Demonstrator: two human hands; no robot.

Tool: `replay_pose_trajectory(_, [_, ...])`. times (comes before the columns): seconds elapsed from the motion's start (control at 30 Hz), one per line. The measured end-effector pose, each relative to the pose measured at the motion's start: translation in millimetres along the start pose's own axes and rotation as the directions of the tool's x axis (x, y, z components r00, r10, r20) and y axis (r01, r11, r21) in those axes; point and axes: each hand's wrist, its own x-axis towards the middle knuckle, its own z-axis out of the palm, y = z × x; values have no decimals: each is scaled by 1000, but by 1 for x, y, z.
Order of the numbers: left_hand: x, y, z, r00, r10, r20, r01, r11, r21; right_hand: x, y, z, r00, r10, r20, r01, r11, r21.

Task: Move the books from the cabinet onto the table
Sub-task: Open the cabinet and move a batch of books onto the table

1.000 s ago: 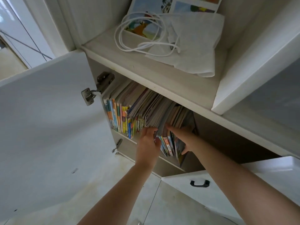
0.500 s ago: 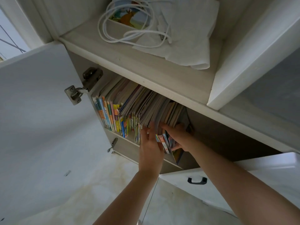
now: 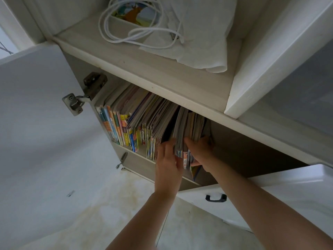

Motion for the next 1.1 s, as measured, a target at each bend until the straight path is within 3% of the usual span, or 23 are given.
replay_pose_trajectory(0.13, [5,-3,4,999,-19,37,14,991,136,-3,3,-7,996,23,-90,-22,1000,12])
replay_pose_trajectory(0.27, [9,-8,7,990,-85,109,79,995,58,-9,2,-12,989,-23,-143,4,992,-129])
replay_pose_trajectory(0.37, [9,-7,11,983,-128,133,128,992,9,-5,6,-14,939,-206,-274,147,964,-222])
replay_pose_trajectory(0.47, [9,-10,19,985,-130,117,132,991,-10,-6,3,-13,894,-334,-300,230,915,-333])
replay_pose_trajectory(0.53, [7,-9,23,987,-131,94,133,991,-18,-9,4,-13,847,-440,-297,259,831,-492])
replay_pose_trajectory(0.63, [4,-8,29,988,-134,78,136,990,-26,-10,9,-13,726,-638,-255,272,608,-746])
replay_pose_trajectory(0.7, [4,-9,31,988,-137,73,140,989,-38,-10,9,-12,748,-620,-236,273,613,-742])
replay_pose_trajectory(0.8, [6,-14,31,986,-165,36,167,984,-64,-6,3,-11,843,-478,-248,268,772,-576])
replay_pose_trajectory(0.93, [8,-13,35,961,-278,-9,271,944,-189,4,-15,-12,954,-185,-237,85,922,-378])
replay_pose_trajectory(1.1, [10,-6,55,942,-335,-17,317,906,-281,12,-24,-6,967,-94,-238,0,931,-365])
